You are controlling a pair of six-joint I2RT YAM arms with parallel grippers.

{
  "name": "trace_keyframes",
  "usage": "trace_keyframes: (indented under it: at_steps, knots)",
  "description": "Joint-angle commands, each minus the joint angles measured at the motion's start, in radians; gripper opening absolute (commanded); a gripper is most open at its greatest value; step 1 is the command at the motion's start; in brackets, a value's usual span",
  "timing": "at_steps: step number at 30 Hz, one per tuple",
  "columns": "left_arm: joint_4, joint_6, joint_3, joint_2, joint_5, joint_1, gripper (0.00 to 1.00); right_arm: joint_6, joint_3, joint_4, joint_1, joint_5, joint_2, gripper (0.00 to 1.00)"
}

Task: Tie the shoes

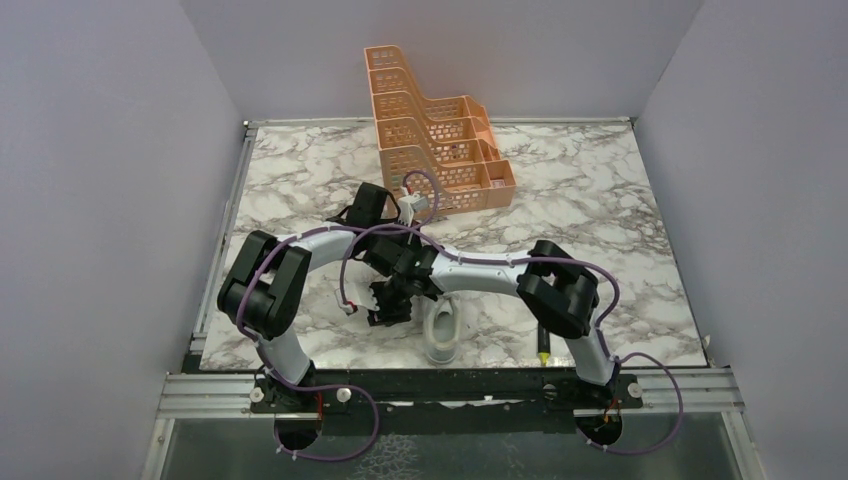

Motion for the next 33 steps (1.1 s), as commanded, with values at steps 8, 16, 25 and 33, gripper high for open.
trace_keyframes:
  at_steps: [8, 16, 25, 33]
  knots:
    - [0.000, 0.013, 0.012, -0.007, 0.003, -0.015, 0.00, -0.024, -0.020, -0.030, -0.025, -0.070, 0.087, 0.28]
    - [-0.007, 0.016, 0.011, 0.000, 0.007, -0.015, 0.00, 0.002, 0.059, -0.046, -0.017, -0.107, 0.023, 0.01]
    - [-0.011, -0.006, 0.022, -0.004, 0.007, -0.015, 0.00, 0.124, -0.113, 0.155, 0.007, -0.082, -0.253, 0.01]
    - [-0.012, -0.034, 0.018, -0.026, 0.007, -0.015, 0.00, 0.220, -0.218, 0.187, 0.010, -0.059, -0.411, 0.01]
